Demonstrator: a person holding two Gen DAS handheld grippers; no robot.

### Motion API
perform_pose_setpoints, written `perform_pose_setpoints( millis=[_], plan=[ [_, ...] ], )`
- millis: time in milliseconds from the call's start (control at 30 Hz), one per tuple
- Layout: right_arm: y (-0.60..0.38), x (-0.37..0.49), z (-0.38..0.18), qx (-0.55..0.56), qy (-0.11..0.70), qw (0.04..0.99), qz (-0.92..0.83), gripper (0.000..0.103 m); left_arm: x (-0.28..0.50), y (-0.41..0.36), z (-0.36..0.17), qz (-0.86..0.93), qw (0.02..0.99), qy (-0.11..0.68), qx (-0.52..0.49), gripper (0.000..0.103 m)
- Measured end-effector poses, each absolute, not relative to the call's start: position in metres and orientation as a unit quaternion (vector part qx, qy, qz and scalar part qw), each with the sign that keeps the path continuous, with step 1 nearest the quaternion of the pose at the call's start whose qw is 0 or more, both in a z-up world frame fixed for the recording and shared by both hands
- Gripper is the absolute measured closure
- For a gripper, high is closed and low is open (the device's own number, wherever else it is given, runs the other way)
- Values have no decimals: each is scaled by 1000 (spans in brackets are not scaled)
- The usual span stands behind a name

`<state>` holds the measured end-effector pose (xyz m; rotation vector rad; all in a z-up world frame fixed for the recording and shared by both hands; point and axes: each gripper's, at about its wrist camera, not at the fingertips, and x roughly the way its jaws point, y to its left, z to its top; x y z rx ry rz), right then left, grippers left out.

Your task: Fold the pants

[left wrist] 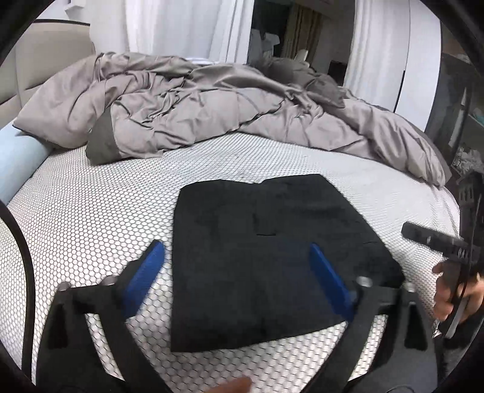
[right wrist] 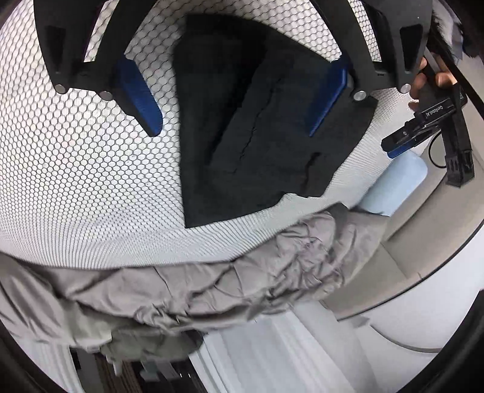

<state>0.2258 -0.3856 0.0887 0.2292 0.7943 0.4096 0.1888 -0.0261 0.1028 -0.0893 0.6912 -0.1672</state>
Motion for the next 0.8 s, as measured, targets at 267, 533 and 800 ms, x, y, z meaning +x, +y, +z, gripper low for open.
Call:
perform_pose_setpoints(
  millis=[267, 533, 800],
  plan=[
    [-370, 166, 86, 54, 321, 923, 205, 0, 154, -56, 105, -73, 952, 297, -20, 1],
    [-364, 141, 88, 10, 277, 941, 193, 0, 131, -51, 95, -74, 957, 278, -29, 1],
    [-351, 147, 83, 11, 266, 946, 184, 0, 131, -51, 94, -69, 961, 268, -10, 1]
  ],
)
